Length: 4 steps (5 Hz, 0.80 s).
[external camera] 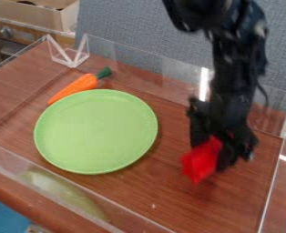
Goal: Put the red object on the right side
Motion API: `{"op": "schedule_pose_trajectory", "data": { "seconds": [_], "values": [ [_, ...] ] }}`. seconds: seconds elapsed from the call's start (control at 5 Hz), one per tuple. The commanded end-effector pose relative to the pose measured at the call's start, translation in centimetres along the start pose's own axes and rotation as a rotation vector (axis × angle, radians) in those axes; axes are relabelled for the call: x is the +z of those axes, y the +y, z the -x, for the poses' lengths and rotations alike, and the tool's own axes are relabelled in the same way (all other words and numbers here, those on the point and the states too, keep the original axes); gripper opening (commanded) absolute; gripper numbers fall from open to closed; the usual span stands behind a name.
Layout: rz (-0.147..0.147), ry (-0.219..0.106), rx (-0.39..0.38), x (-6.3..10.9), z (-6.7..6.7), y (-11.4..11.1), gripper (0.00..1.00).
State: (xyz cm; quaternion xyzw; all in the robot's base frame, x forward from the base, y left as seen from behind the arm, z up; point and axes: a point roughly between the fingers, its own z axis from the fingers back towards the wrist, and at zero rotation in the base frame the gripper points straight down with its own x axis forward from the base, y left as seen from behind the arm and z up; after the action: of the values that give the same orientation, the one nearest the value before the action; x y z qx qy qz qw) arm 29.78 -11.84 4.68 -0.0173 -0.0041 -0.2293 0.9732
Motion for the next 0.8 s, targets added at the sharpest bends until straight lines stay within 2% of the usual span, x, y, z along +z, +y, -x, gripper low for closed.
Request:
{"op": "schedule_pose_trajectory", "data": {
  "seconds": [0.0,0.2,0.6],
  "values": [
    [0.014,-0.006,0.089,-1.0,0.7,-1.5,0.0],
    [0.016,0.027,0.162,-1.9,1.3,-2.0,1.0],
    [0.019,0.081,0.186,-1.4,3.4,-0.8,1.0]
  ]
}}
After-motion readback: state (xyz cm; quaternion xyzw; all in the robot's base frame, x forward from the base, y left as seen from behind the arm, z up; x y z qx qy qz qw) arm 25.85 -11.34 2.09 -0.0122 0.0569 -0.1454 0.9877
